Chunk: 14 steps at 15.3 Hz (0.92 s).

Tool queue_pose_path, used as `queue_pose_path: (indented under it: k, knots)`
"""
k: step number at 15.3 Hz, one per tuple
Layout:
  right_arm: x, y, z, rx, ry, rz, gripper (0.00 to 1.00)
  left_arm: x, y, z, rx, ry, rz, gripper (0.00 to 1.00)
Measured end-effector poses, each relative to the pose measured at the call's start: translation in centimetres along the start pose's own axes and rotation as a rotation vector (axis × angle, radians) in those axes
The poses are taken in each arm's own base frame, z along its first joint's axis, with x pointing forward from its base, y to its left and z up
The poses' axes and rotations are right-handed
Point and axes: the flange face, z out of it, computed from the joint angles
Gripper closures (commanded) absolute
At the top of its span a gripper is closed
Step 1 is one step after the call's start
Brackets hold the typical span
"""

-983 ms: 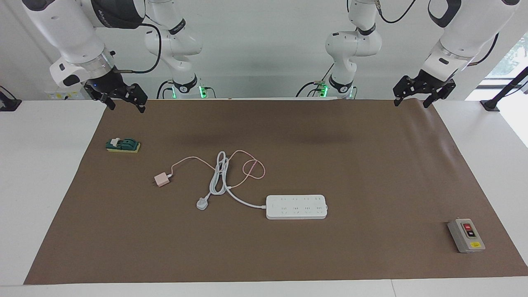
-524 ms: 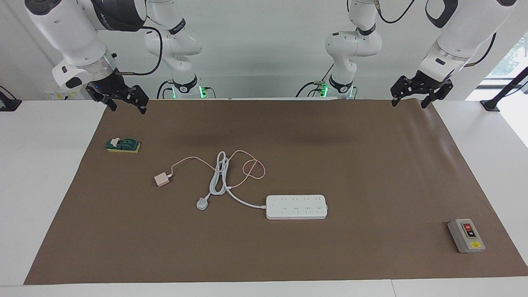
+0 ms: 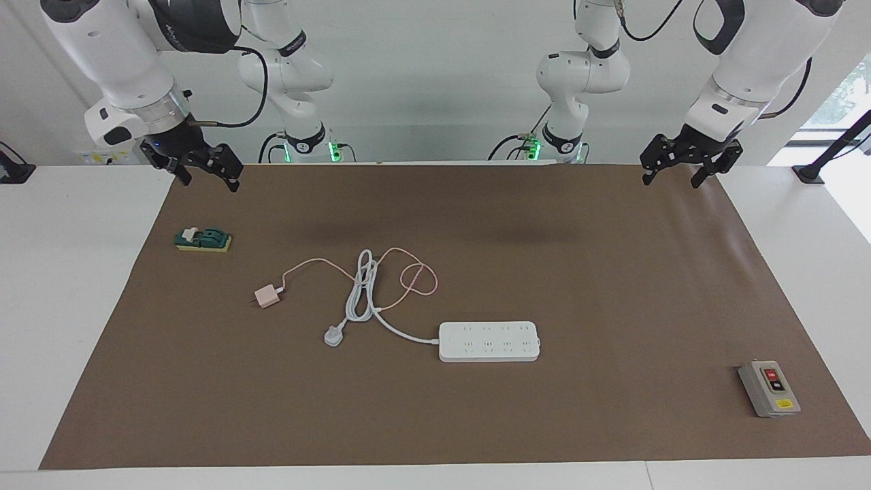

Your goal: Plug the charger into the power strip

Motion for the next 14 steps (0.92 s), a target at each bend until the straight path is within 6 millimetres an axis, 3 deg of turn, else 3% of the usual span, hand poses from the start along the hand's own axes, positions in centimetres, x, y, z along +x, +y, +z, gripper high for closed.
queue_pose_path:
  k: [7, 11, 14]
  knots:
    - [0.0, 0.0, 0.3, 0.0, -0.003, 0.017, 0.0, 1.2, -0.2, 1.2, 0.011, 0.131, -0.001, 0.0]
    - [-0.1, -0.3, 0.0, 0.002, 0.01, 0.011, 0.0, 0.2, 0.0, 2.9, -0.027, 0.106, -0.012, 0.0]
    - [-0.2, -0.5, 0.0, 0.002, 0.009, 0.007, 0.0, -0.1, 0.9, 4.1, -0.152, 0.09, -0.039, 0.0]
